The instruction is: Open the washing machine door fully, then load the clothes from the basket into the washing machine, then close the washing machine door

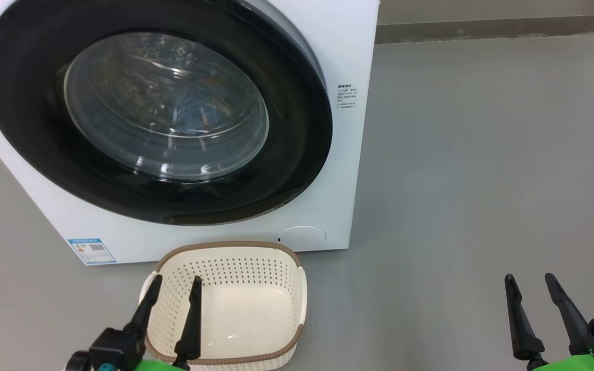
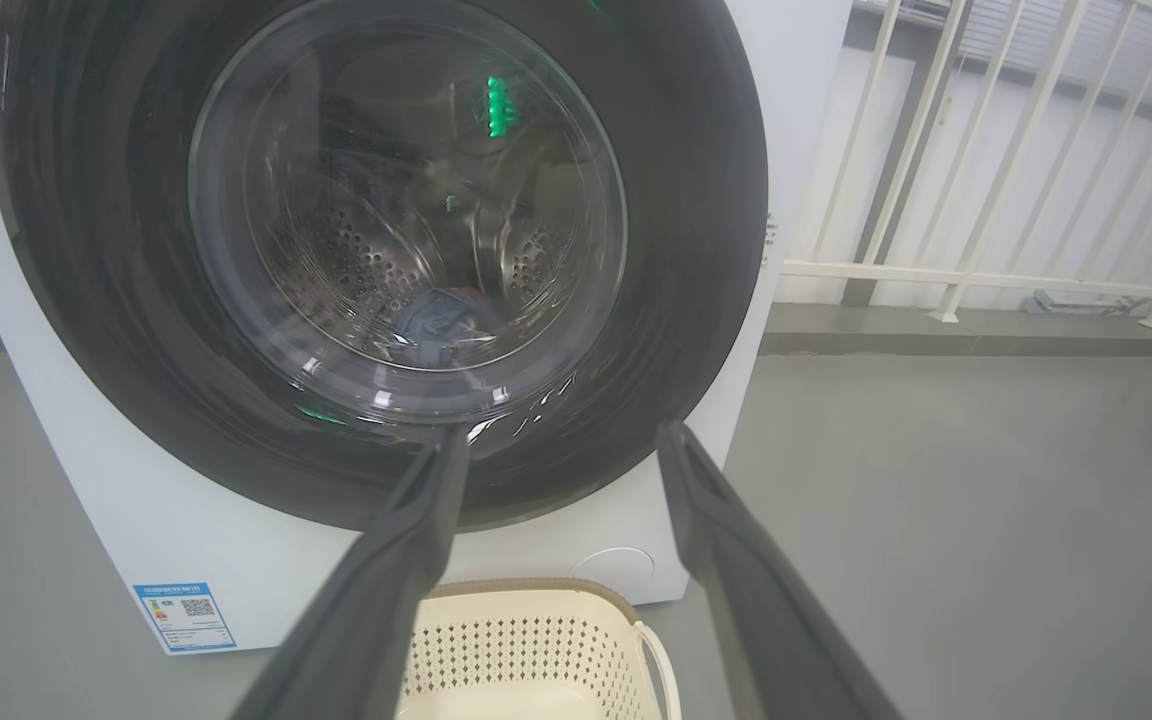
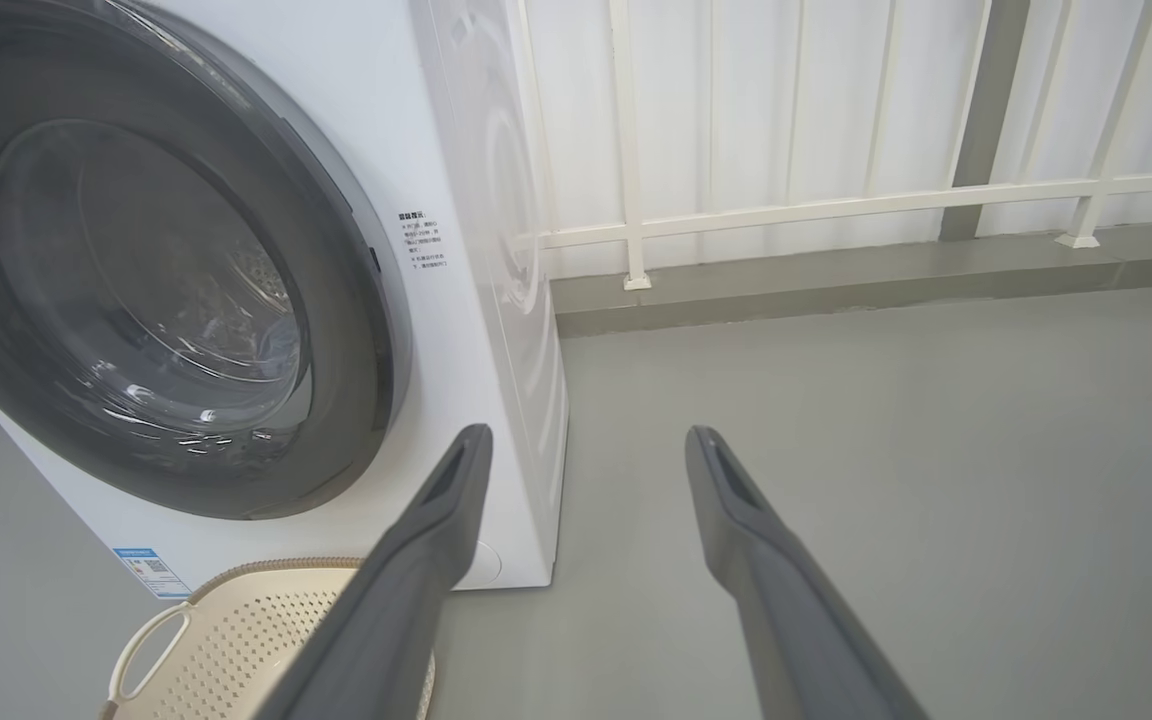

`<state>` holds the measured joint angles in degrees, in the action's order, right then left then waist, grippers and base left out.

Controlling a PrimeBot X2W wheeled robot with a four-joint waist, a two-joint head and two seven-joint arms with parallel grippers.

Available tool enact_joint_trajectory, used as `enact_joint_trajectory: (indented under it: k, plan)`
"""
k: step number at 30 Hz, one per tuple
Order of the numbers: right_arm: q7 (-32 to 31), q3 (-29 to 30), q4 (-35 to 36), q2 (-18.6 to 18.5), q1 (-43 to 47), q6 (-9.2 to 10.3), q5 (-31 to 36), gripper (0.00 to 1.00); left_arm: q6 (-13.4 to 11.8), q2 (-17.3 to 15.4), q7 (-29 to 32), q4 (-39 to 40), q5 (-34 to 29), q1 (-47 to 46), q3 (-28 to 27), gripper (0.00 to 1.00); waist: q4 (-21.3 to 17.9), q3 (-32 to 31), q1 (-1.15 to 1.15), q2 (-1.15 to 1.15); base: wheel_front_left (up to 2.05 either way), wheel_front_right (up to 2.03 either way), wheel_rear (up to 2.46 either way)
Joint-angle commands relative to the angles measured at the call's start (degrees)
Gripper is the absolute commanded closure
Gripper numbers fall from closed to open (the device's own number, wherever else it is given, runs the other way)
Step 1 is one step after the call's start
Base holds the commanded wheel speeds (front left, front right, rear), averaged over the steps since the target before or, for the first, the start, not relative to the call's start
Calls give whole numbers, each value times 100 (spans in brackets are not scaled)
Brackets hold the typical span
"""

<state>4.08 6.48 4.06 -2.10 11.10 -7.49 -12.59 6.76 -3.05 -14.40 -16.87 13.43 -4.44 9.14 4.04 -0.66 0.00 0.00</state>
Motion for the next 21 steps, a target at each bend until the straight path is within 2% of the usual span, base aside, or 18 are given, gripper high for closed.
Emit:
enact_joint_trajectory:
  k: [1,14,15,21]
  plan:
    - [15,-104,172,-78,-109,0,-2,0,-18,-79,-60,145,-78,-116,-173,0,11,9,0,0,0,0,0]
    - [16,-70,172,-78,-126,0,-52,0,-40,-52,-60,129,-79,-128,-193,0,18,42,0,0,0,0,0]
    - [1,34,-1,1,0,0,-36,100,0,5,0,-2,-3,0,-7,100,19,43,0,0,0,0,0]
    - [-11,-9,-277,48,-2,0,-219,100,3,41,85,-205,176,65,-32,100,9,44,1,0,0,0,0]
